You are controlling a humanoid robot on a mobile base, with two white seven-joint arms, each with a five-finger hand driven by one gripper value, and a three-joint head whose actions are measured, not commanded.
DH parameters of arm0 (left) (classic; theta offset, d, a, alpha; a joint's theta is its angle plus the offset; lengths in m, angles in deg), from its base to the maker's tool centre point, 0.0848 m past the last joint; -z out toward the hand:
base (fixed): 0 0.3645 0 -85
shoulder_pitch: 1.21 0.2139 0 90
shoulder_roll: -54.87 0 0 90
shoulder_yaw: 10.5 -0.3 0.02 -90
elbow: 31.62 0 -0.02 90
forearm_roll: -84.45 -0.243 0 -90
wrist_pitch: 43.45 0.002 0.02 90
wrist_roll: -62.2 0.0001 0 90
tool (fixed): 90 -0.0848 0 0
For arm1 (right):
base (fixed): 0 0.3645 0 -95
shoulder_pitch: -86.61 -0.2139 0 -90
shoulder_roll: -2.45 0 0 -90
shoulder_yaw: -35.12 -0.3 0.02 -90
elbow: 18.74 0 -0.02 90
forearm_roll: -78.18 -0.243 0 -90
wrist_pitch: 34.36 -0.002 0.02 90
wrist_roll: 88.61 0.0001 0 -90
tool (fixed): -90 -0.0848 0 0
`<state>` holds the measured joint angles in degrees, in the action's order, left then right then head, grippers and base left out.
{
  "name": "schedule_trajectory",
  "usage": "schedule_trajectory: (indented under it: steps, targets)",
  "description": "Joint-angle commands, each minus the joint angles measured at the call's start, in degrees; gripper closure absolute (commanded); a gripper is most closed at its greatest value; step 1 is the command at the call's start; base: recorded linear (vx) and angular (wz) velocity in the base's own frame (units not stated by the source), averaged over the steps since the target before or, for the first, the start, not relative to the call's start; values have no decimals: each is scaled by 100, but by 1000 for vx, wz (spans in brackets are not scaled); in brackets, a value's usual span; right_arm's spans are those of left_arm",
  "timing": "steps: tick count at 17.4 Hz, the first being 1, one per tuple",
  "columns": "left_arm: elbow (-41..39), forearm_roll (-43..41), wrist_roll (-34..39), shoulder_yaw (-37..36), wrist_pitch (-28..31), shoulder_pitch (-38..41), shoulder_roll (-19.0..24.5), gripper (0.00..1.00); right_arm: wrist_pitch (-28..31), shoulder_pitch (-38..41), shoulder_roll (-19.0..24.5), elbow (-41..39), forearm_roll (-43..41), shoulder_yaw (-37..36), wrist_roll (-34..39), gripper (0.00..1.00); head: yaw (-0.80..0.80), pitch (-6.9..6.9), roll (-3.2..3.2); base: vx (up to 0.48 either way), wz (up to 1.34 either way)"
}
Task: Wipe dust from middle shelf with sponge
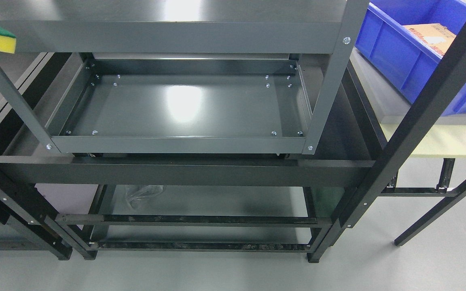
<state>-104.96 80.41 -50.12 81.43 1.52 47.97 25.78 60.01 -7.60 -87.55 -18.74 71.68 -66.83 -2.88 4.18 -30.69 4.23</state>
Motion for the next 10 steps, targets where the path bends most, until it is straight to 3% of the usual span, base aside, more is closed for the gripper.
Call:
schedule_trajectory:
  steps: [1, 10]
  targets:
    - [100, -526, -45, -438, 2, -522, -938, 99, 3, 0, -100, -100, 0, 0, 5, 0, 0, 0, 0, 0, 0]
    - [65, -1326, -106, -1608, 2, -1816, -3144, 99, 3, 0, -100, -100, 0, 0, 5, 0, 0, 0, 0, 0, 0]
